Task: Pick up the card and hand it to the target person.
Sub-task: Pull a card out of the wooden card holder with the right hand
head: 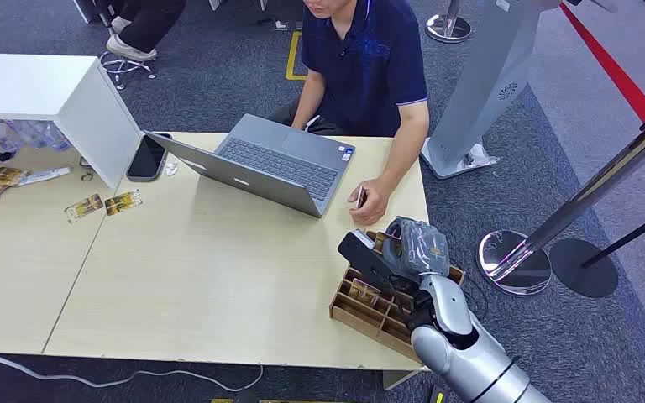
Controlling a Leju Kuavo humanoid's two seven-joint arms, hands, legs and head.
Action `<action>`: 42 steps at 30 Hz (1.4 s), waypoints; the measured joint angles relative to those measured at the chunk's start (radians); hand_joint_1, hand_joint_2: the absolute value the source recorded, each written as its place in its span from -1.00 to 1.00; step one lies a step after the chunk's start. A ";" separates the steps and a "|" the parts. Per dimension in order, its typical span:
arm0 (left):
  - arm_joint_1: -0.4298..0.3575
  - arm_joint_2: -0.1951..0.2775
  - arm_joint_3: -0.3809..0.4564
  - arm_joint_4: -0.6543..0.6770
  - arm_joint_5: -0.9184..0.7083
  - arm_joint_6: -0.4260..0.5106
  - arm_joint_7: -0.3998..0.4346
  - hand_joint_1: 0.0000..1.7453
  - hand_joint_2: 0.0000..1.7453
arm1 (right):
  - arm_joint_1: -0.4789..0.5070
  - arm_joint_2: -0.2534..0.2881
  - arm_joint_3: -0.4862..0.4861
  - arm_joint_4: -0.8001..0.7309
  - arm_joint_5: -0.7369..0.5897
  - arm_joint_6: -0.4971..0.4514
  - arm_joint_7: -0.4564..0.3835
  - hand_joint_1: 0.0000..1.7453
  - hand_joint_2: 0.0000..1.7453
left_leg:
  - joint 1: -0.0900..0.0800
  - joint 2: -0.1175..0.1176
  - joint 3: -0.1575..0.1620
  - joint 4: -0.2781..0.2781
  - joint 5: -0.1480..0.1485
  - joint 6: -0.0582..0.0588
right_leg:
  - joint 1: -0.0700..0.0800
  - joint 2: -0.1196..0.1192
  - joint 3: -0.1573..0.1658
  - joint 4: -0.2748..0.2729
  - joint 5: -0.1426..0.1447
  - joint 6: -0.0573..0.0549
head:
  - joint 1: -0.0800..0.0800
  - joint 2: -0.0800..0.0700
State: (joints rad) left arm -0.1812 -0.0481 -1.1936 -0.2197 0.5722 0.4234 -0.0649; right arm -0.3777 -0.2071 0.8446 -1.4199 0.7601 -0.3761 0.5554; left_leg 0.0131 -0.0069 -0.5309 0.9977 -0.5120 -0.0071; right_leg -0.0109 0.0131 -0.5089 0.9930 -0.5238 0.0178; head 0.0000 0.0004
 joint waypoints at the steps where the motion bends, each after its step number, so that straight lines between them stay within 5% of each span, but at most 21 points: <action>1: 0.000 0.000 0.000 0.000 0.000 0.000 0.000 -1.00 -1.00 | 0.000 0.000 0.000 0.000 0.001 0.000 0.000 0.51 1.00 | 0.000 0.000 0.000 0.000 0.000 0.000 | 0.000 0.000 0.000 0.000 0.000 0.000 | 0.000 0.000; 25: 0.000 0.000 0.001 0.000 -0.003 0.001 0.000 -1.00 -1.00 | 0.000 0.000 0.000 -0.005 0.016 -0.011 -0.008 0.58 1.00 | 0.000 0.000 0.000 0.000 0.000 0.000 | 0.000 0.000 0.000 0.000 0.000 0.000 | 0.000 0.000; 42: 0.007 0.001 0.001 0.000 0.005 0.007 -0.012 -1.00 -1.00 | -0.001 -0.007 -0.002 -0.140 0.097 -0.009 0.016 0.58 1.00 | 0.000 0.000 0.000 0.000 0.000 0.000 | 0.000 0.000 0.000 0.000 0.000 0.000 | 0.000 0.000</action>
State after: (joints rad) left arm -0.1739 -0.0473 -1.1929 -0.2197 0.5772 0.4303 -0.0767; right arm -0.3790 -0.2137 0.8431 -1.5597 0.8569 -0.3849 0.5716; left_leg 0.0131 -0.0068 -0.5308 0.9978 -0.5120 -0.0071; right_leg -0.0109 0.0132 -0.5089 0.9930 -0.5238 0.0178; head 0.0000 0.0004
